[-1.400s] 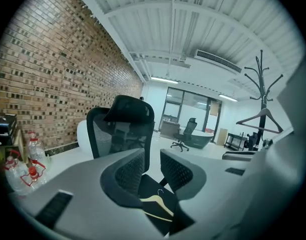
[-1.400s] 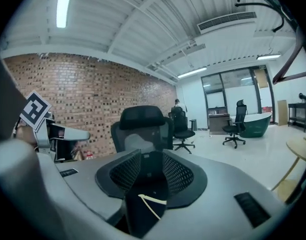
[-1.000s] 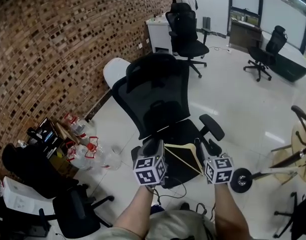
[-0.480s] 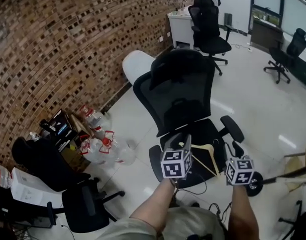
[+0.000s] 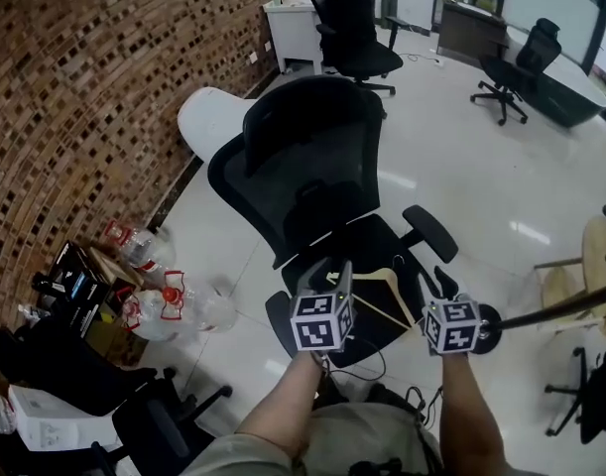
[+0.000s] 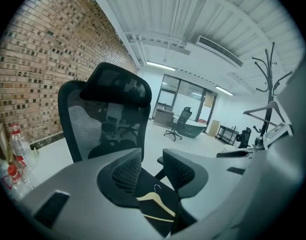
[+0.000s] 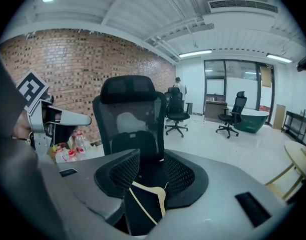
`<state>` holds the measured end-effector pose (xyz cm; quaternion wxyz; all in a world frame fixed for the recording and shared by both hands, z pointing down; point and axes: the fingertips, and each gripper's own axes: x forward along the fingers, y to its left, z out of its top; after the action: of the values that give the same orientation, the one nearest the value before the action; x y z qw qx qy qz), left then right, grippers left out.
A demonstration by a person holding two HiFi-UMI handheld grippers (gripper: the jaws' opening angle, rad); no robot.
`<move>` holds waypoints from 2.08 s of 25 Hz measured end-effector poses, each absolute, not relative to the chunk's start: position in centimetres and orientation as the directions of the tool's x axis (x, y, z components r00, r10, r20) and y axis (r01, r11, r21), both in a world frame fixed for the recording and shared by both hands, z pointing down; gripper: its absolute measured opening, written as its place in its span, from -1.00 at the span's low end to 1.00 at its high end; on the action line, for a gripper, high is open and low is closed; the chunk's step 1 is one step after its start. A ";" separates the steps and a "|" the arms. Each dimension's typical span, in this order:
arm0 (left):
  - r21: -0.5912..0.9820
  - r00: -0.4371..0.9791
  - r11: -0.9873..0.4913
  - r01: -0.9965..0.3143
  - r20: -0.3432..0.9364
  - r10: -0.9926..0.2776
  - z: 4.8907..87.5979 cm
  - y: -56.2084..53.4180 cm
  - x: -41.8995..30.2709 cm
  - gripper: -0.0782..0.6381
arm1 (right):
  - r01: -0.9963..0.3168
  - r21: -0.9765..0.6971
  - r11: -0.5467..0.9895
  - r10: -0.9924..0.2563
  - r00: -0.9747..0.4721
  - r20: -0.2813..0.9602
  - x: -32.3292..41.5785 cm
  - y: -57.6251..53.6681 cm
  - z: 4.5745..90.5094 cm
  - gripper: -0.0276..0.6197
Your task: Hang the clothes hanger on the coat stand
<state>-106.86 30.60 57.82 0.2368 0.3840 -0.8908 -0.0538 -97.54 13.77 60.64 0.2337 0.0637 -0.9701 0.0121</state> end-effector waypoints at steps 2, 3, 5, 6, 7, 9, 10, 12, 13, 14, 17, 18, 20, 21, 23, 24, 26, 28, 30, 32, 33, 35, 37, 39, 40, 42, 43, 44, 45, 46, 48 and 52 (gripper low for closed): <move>0.274 -0.579 0.694 -0.666 0.396 -0.713 59.2 30.5 -108.7 -0.43 | -0.126 0.005 0.992 -0.113 -0.873 0.474 -99.5 14.2 62.2 -0.53; 0.276 -0.571 0.691 -0.667 0.407 -0.713 60.1 30.2 -109.5 -0.43 | -0.120 0.007 0.993 -0.108 -0.865 0.490 -100.4 14.3 63.1 -0.50; 0.283 -0.545 0.686 -0.670 0.439 -0.714 61.9 29.0 -110.6 -0.43 | -0.108 0.009 0.994 -0.096 -0.843 0.529 -101.8 13.9 65.0 -0.46; 0.287 -0.533 0.684 -0.670 0.456 -0.713 62.8 28.0 -111.2 -0.43 | -0.100 0.008 0.995 -0.088 -0.832 0.548 -102.5 13.2 66.0 -0.46; 0.292 -0.525 0.685 -0.668 0.468 -0.711 63.6 26.8 -112.0 -0.42 | -0.089 0.007 0.996 -0.077 -0.820 0.567 -103.5 12.2 67.1 -0.41; 0.303 -0.520 0.694 -0.653 0.486 -0.702 65.1 23.9 -114.0 -0.36 | -0.056 0.009 0.998 -0.050 -0.794 0.606 -105.8 9.6 69.5 -0.31; 0.306 -0.519 0.700 -0.645 0.497 -0.695 65.9 22.6 -115.1 -0.33 | -0.039 0.008 0.999 -0.035 -0.778 0.627 -106.9 8.3 71.0 -0.30; 0.307 -0.510 0.712 -0.631 0.527 -0.680 68.0 20.5 -116.9 -0.29 | -0.017 -0.005 1.000 -0.009 -0.741 0.672 -109.1 6.2 74.4 -0.30; 0.307 -0.506 0.718 -0.625 0.541 -0.672 69.3 19.5 -117.8 -0.26 | -0.010 -0.012 1.000 0.001 -0.721 0.693 -110.2 5.3 76.1 -0.30; 0.307 -0.503 0.725 -0.617 0.554 -0.663 70.7 18.6 -118.7 -0.25 | -0.001 -0.017 1.000 0.012 -0.699 0.715 -111.3 4.4 78.1 -0.30; 0.309 -0.496 0.740 -0.597 0.583 -0.643 75.7 16.1 -121.5 -0.25 | 0.030 -0.024 0.999 0.037 -0.629 0.777 -114.1 2.2 84.8 -0.27; 0.310 -0.490 0.743 -0.594 0.593 -0.639 77.6 15.4 -122.3 -0.25 | 0.033 -0.027 0.999 0.041 -0.605 0.795 -114.8 1.7 87.1 -0.27; 0.316 -0.470 0.745 -0.588 0.616 -0.632 81.2 14.2 -123.5 -0.25 | 0.030 -0.036 0.999 0.047 -0.556 0.830 -115.9 0.8 91.6 -0.27; 0.321 -0.457 0.745 -0.585 0.628 -0.630 83.0 13.5 -124.0 -0.25 | 0.026 -0.040 0.999 0.048 -0.533 0.844 -116.3 0.3 93.7 -0.27; 0.335 -0.432 0.746 -0.576 0.649 -0.626 86.3 11.9 -124.6 -0.25 | 0.022 -0.049 0.999 0.054 -0.484 0.873 -116.8 -0.9 98.0 -0.27; 0.338 -0.423 0.746 -0.574 0.658 -0.623 87.9 11.0 -125.0 -0.25 | 0.021 -0.056 0.998 0.060 -0.458 0.887 -117.0 -1.5 100.2 -0.27; 0.336 -0.409 0.744 -0.577 0.670 -0.620 90.7 9.5 -126.1 -0.25 | 0.022 -0.070 0.997 0.073 -0.410 0.909 -117.5 -2.4 104.4 -0.27; 0.331 -0.398 0.741 -0.584 0.679 -0.617 92.9 8.5 -127.1 -0.25 | 0.035 -0.072 0.997 0.080 -0.366 0.927 -117.9 -3.2 107.9 -0.27; 0.329 -0.393 0.741 -0.586 0.685 -0.614 94.4 7.8 -128.0 -0.25 | 0.036 -0.088 0.995 0.095 -0.326 0.941 -117.9 -3.6 110.8 -0.31; 0.331 -0.389 0.741 -0.585 0.687 -0.614 95.7 7.4 -128.7 -0.25 | 0.025 -0.121 0.992 0.123 -0.290 0.949 -117.5 -3.7 113.3 -0.33; 0.333 -0.386 0.740 -0.584 0.688 -0.615 96.4 7.2 -128.9 -0.25 | 0.021 -0.132 0.991 0.133 -0.271 0.953 -117.3 -3.7 114.6 -0.33; 0.340 -0.376 0.737 -0.584 0.691 -0.617 97.9 6.7 -128.9 -0.25 | 0.016 -0.144 0.989 0.144 -0.226 0.963 -116.4 -4.0 117.2 -0.33; 0.341 -0.361 0.732 -0.590 0.700 -0.617 99.5 5.9 -128.4 -0.25 | 0.022 -0.145 0.989 0.147 -0.177 0.973 -115.3 -4.5 119.6 -0.33; 0.342 -0.347 0.727 -0.596 0.706 -0.617 100.7 5.0 -127.7 -0.25 | 0.035 -0.126 0.991 0.130 -0.144 0.981 -114.5 -5.1 121.3 -0.35; 0.344 -0.343 0.723 -0.599 0.706 -0.620 101.0 4.6 -127.3 -0.25 | 0.041 -0.110 0.993 0.115 -0.139 0.984 -114.3 -5.5 121.9 -0.37; 0.348 -0.334 0.717 -0.604 0.707 -0.624 101.4 4.0 -126.8 -0.25 | 0.053 -0.070 0.996 0.077 -0.143 0.987 -114.3 -6.4 122.6 -0.38; 0.347 -0.330 0.716 -0.606 0.709 -0.623 101.6 3.8 -126.7 -0.25 | 0.059 -0.049 0.997 0.057 -0.149 0.987 -114.4 -6.8 122.9 -0.38; 0.346 -0.325 0.715 -0.607 0.713 -0.621 101.9 3.6 -126.6 -0.25 | 0.065 -0.028 0.997 0.038 -0.156 0.987 -114.4 -7.1 123.0 -0.38; 0.345 -0.320 0.715 -0.608 0.717 -0.619 102.2 3.5 -126.5 -0.25 | 0.072 -0.009 0.997 0.020 -0.163 0.986 -114.5 -7.4 123.2 -0.39; 0.345 -0.315 0.714 -0.610 0.721 -0.617 102.5 3.3 -126.3 -0.25 | 0.080 0.009 0.997 0.005 -0.168 0.986 -114.5 -7.7 123.3 -0.40; 0.344 -0.308 0.712 -0.612 0.726 -0.615 102.8 3.1 -125.9 -0.25 | 0.101 0.028 0.994 -0.010 -0.173 0.985 -114.3 -8.0 123.3 -0.47; 0.346 -0.301 0.711 -0.613 0.730 -0.614 102.0 3.3 -124.5 -0.25 | 0.078 0.024 0.997 -0.008 -0.196 0.981 -113.7 -7.7 122.2 -0.67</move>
<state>-124.47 3.27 102.02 0.4527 0.3803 -0.8065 -0.0007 -113.73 -7.67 122.24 0.6336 -0.0226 -0.7726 -0.0341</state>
